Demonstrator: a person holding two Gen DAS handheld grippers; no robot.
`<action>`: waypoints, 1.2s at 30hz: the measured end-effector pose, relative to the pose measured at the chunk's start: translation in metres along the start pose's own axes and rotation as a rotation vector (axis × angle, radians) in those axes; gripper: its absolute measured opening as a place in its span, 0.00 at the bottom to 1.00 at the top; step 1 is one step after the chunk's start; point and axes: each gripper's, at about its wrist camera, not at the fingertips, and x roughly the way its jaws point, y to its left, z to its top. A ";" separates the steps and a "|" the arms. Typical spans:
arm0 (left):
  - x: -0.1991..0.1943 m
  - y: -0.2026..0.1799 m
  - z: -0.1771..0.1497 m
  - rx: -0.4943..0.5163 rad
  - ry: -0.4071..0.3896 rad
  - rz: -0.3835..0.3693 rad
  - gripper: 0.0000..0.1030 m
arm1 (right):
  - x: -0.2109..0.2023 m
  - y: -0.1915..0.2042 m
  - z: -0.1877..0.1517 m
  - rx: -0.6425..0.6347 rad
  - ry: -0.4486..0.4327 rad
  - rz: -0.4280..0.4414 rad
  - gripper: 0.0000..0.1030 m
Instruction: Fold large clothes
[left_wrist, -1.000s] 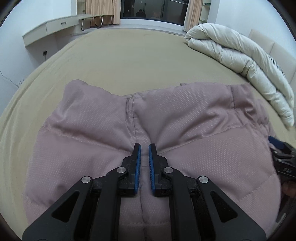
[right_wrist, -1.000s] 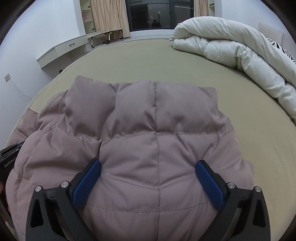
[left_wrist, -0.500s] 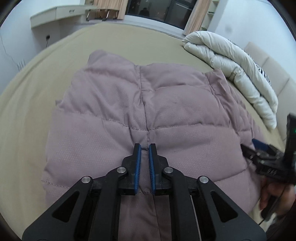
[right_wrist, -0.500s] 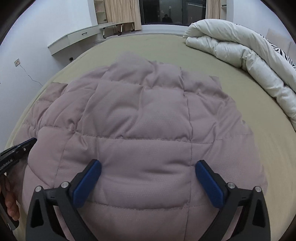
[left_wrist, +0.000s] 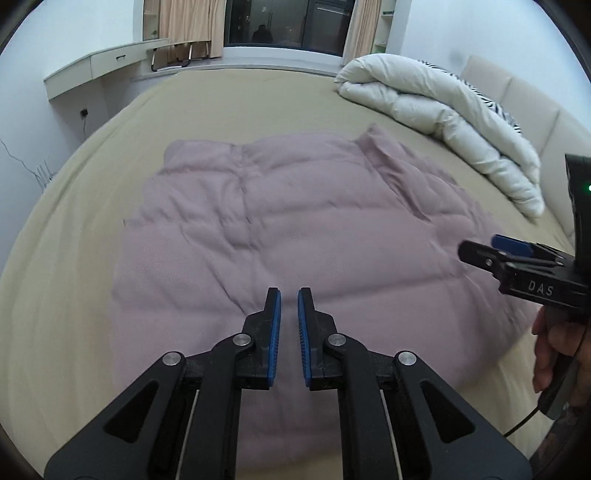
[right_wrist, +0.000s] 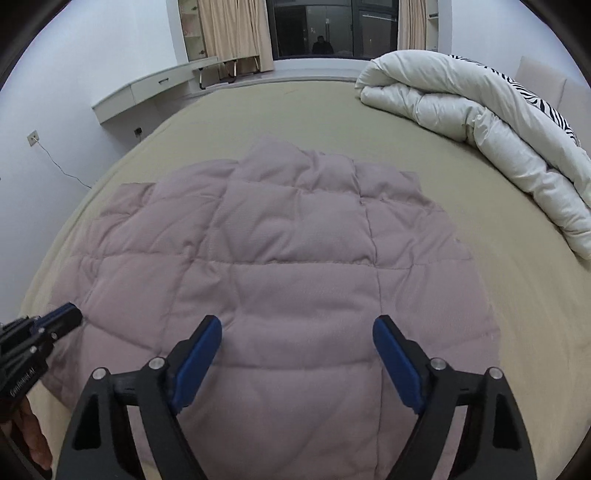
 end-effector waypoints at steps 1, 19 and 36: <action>0.003 -0.003 -0.008 -0.010 0.023 -0.002 0.09 | -0.004 0.004 -0.007 -0.007 0.002 0.015 0.87; 0.040 0.020 -0.015 -0.142 0.070 -0.085 0.09 | 0.050 0.018 -0.038 -0.098 0.098 -0.068 1.00; -0.067 -0.003 -0.020 -0.052 -0.272 0.003 0.91 | 0.017 0.003 -0.032 -0.056 0.067 -0.067 0.95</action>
